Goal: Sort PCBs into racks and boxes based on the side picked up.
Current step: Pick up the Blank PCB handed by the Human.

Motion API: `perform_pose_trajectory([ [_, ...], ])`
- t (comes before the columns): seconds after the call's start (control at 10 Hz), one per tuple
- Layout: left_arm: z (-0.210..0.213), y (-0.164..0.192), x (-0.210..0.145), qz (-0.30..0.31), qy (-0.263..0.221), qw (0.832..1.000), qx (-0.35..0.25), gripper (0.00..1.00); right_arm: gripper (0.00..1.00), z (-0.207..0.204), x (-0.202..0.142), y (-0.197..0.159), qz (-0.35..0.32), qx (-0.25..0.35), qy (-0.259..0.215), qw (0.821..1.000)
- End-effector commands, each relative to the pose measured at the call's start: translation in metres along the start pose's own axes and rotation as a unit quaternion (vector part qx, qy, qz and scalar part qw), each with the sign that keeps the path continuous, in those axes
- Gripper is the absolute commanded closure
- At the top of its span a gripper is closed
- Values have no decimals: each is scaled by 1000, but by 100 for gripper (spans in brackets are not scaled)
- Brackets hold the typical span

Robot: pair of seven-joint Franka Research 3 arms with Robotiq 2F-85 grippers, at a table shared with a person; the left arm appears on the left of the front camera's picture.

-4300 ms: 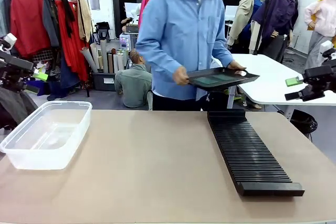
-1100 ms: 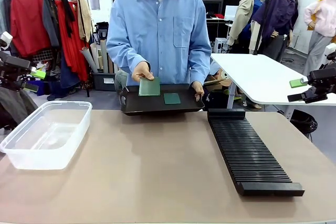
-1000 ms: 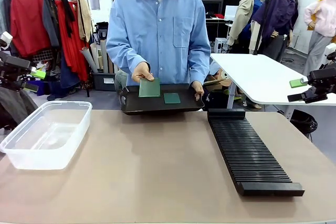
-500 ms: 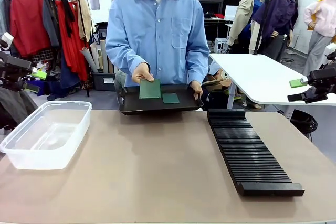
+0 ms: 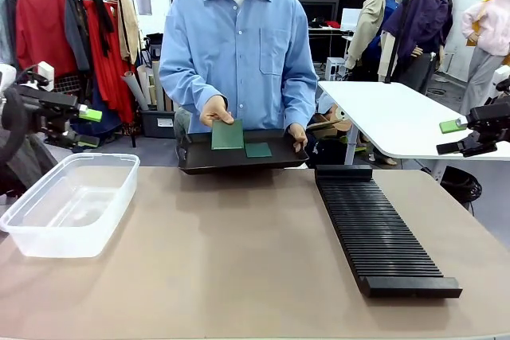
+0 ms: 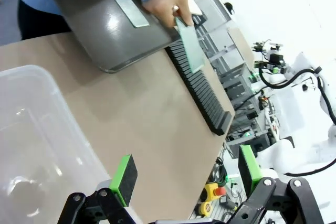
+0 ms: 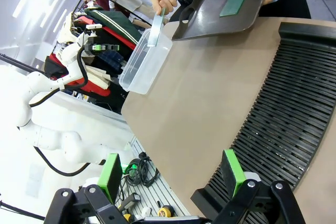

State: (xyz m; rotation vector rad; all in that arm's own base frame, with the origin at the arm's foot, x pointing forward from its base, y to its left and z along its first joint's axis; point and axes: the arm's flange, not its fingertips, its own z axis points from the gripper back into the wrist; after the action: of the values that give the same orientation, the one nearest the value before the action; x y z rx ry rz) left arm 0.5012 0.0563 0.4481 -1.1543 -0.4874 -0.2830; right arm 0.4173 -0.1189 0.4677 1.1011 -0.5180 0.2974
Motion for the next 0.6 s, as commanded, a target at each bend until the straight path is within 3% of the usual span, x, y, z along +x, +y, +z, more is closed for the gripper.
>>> perform_pose_trajectory([
  [0.0, -19, -10, -1, -9, -9, 1000, -8, 0, 0, 0, 1, 1, -3, 1, -1, 1000],
  [0.5, -79, -7, 17, 13, 15, 995, -95, 0, 0, 0, 1, 1, -3, 1, -1, 1000],
])
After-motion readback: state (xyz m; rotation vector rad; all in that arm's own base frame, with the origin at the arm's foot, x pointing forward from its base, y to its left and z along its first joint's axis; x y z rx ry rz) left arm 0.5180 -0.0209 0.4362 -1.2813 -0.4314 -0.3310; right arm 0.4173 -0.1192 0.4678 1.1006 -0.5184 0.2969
